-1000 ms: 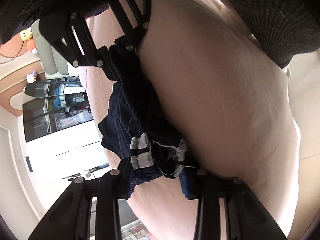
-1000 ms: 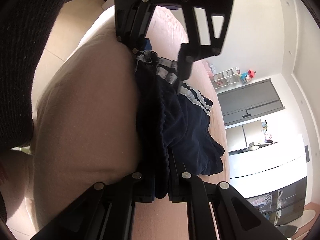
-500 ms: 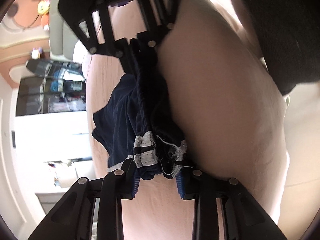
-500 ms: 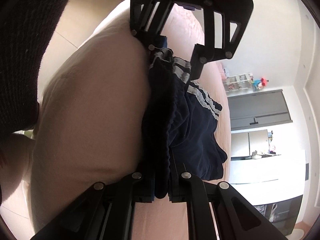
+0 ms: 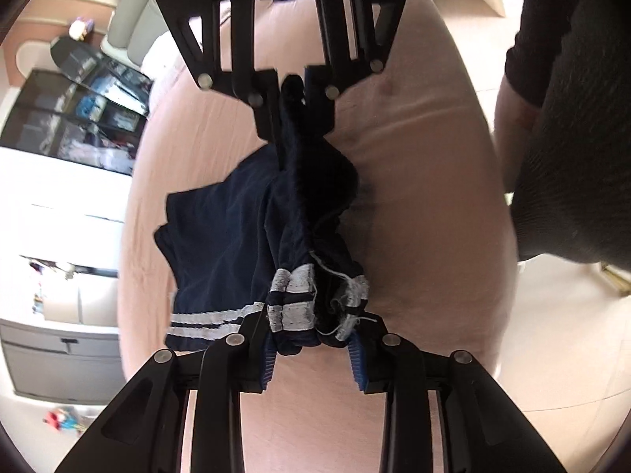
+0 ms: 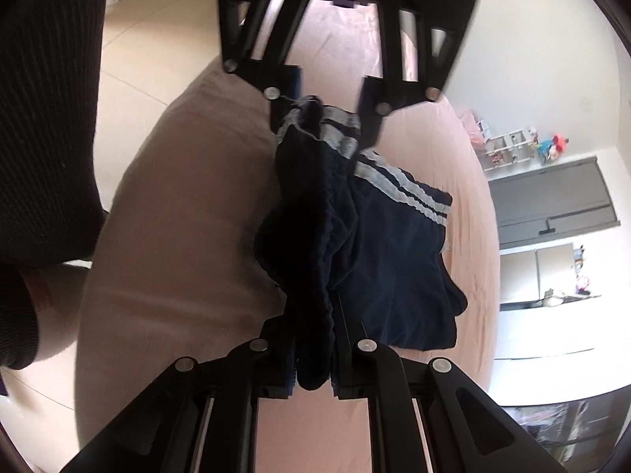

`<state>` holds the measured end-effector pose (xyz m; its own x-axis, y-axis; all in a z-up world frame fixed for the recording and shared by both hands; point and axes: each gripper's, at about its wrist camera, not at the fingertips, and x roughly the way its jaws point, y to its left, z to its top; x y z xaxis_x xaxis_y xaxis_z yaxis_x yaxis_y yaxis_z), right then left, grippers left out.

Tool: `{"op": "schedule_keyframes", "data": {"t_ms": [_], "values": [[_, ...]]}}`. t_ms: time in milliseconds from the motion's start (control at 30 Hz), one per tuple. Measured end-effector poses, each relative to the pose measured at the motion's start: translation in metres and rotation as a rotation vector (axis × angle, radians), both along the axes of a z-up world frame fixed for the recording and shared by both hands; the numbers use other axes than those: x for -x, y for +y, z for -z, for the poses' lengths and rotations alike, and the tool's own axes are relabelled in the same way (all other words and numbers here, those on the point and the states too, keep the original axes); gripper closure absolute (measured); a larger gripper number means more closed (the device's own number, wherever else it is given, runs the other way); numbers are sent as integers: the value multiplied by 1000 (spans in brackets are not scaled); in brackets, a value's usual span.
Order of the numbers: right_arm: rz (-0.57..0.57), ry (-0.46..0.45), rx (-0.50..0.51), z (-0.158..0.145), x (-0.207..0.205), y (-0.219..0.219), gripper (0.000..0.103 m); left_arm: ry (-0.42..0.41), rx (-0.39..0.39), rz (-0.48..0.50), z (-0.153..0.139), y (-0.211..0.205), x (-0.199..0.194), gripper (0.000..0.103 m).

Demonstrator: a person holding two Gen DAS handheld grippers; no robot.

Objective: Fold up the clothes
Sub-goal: 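Hold with the left gripper and fold the right gripper's end over toward it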

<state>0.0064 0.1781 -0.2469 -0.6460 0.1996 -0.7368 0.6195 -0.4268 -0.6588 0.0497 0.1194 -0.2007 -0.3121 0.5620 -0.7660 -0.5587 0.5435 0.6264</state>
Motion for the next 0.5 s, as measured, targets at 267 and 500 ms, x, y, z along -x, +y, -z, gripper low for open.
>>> {"op": "schedule_keyframes", "data": {"t_ms": [267,500], "values": [[29,1,32,-10,-1,6,93,-83,-17,-35,-18,28,8,76],[12,-61,98,-18,9,14,93,-211,36,-109,-31,39,19,76]]}}
